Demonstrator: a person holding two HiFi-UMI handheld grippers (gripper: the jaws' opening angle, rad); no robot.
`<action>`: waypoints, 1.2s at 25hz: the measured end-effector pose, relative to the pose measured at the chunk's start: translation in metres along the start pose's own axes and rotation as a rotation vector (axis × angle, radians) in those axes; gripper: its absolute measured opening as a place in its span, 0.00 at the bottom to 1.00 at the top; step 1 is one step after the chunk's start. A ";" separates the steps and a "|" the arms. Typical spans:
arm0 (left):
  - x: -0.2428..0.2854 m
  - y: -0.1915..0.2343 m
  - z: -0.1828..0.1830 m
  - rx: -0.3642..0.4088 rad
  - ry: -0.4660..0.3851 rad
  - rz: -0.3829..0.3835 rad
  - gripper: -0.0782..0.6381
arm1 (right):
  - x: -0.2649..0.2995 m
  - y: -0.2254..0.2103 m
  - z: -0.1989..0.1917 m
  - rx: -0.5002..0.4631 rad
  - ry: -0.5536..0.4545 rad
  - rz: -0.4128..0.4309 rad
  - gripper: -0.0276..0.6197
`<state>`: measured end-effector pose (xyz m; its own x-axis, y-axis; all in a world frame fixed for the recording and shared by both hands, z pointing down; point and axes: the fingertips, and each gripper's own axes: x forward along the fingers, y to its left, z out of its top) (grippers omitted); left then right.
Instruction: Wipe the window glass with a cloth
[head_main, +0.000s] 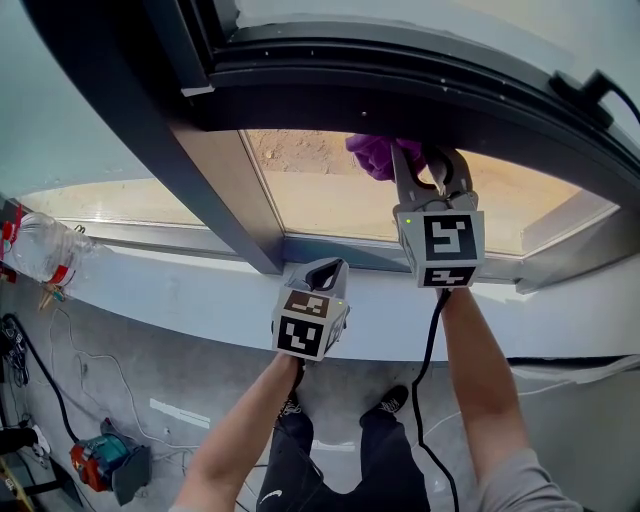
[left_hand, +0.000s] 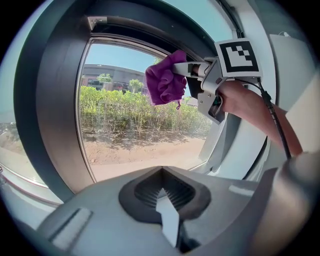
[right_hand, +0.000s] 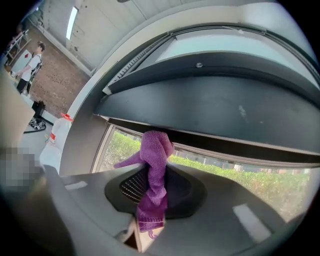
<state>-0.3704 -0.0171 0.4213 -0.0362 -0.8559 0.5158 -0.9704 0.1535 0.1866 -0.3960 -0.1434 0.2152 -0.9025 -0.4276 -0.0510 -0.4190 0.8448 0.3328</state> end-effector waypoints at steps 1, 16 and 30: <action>0.001 0.000 0.000 -0.002 -0.001 0.000 0.11 | -0.001 -0.002 0.001 0.024 -0.013 -0.003 0.19; 0.032 -0.015 -0.004 -0.015 -0.006 -0.006 0.11 | -0.023 -0.049 -0.008 0.178 -0.112 -0.031 0.19; 0.063 -0.038 -0.041 -0.036 0.045 -0.023 0.11 | -0.042 -0.067 -0.039 0.143 -0.134 -0.035 0.19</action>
<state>-0.3262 -0.0566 0.4812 -0.0026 -0.8363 0.5482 -0.9616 0.1525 0.2282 -0.3260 -0.1946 0.2313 -0.8883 -0.4188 -0.1884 -0.4515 0.8714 0.1918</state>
